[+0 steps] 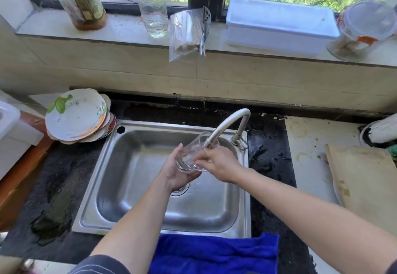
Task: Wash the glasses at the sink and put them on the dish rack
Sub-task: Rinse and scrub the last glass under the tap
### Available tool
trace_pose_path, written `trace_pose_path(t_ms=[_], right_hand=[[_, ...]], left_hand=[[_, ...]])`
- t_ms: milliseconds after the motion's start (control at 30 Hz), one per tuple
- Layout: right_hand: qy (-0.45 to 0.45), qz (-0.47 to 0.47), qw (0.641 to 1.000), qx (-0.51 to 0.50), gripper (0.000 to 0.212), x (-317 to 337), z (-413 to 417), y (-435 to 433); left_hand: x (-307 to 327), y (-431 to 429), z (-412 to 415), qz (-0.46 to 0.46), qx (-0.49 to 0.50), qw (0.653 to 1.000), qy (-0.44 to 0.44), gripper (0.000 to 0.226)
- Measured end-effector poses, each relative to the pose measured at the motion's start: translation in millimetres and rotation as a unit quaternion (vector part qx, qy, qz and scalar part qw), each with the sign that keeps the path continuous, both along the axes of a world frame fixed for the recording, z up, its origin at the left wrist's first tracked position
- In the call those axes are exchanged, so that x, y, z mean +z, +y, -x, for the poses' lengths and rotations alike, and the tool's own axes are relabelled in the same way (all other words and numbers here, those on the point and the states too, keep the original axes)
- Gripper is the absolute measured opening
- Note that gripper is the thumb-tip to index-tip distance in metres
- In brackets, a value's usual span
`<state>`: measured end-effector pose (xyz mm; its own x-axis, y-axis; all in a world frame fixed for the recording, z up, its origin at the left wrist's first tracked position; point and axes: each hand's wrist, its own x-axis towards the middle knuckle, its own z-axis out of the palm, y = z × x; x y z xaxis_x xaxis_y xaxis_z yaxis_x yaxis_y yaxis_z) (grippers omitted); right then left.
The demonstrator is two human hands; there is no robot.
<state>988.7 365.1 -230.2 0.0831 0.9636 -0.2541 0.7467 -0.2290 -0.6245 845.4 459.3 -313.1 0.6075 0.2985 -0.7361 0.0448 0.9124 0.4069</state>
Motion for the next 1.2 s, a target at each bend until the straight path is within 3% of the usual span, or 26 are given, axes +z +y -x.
trace_pose_path(t_ms=[167, 267, 433, 567, 667, 733, 833, 933, 1033, 1200], right_hand=[[0.083, 0.045, 0.995, -0.022, 0.035, -12, 9, -5], [0.035, 0.060, 0.996, -0.057, 0.046, -5, 7, 8], [-0.006, 0.070, 0.995, 0.071, 0.033, -4, 11, -9], [-0.031, 0.026, 0.999, -0.002, 0.035, 0, 10, -1], [0.072, 0.027, 0.997, -0.005, 0.023, -5, 13, -5], [0.131, -0.009, 0.989, -0.072, 0.016, -12, 3, -16], [0.155, -0.064, 0.968, -0.189, 0.004, -23, -7, -27], [0.208, -0.031, 0.942, -0.263, 0.011, -28, 2, -26], [0.357, 0.031, 0.864, -0.353, 0.021, -22, 7, -15], [0.442, 0.074, 0.769, -0.455, 0.028, -26, 11, -13]], left_hand=[[1, 8, 9, -0.042, -0.069, 0.996, 0.048, 0.050], [1, -3, 3, -0.054, -0.072, 0.992, 0.086, 0.046], [-3, 1, 15, -0.003, -0.031, 0.999, 0.034, 0.043], [0, -2, 9, -0.012, -0.030, 0.999, 0.041, 0.037], [-1, 0, 13, -0.003, -0.031, 0.999, 0.033, 0.039], [1, 1, 19, 0.000, -0.025, 0.999, 0.033, 0.040], [8, 1, 20, -0.006, -0.023, 0.998, 0.064, 0.036], [15, 0, 22, -0.009, -0.052, 0.996, 0.066, 0.043], [22, 3, 33, -0.030, -0.128, 0.990, 0.058, 0.052], [35, 1, 38, -0.067, -0.193, 0.974, 0.100, 0.057]])
